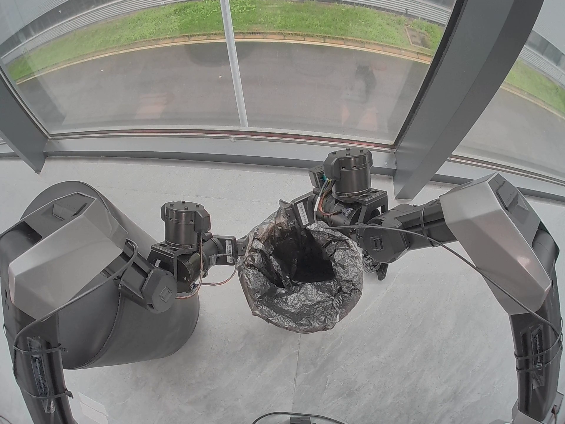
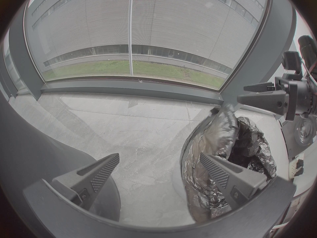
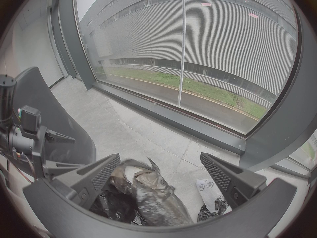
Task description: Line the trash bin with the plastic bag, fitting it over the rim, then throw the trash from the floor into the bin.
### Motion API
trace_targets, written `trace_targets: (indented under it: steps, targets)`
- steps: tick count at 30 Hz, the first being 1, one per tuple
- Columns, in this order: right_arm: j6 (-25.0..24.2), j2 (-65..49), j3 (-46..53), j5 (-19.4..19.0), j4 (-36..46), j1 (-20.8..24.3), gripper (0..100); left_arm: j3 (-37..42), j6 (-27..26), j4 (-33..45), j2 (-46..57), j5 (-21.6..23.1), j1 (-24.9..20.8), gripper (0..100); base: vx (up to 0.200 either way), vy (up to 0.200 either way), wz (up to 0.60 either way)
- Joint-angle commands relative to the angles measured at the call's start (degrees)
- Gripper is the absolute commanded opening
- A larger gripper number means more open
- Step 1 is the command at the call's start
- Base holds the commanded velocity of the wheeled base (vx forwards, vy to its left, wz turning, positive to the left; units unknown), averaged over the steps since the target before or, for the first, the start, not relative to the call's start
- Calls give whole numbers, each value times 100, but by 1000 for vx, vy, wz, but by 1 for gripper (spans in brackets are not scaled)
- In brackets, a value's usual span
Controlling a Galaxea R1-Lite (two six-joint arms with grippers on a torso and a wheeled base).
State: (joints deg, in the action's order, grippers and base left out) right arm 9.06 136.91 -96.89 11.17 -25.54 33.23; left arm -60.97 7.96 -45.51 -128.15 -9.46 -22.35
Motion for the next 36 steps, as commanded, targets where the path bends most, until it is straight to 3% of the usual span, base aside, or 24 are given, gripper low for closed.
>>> trace_targets:
  steps: [1,8,16,24,29,36]
  targets:
    - [-18,-112,91,0,-74,201,100,41,13,-2,71,-3,-7,100,0,0,0]
    - [8,143,-58,0,-74,298,100,58,30,-2,132,-12,-15,100,0,0,0]
    - [0,890,-682,0,-30,43,100,296,188,-37,378,-3,-95,100,0,0,0]
    - [0,943,-770,70,-12,25,100,586,285,-204,616,-3,-209,100,0,0,0]
    - [-9,907,-761,79,-21,17,100,726,470,-204,783,-3,-262,100,0,0,0]
    - [-132,-77,-155,219,-12,-177,100,1359,1243,-195,1881,32,-578,100,0,0,0]
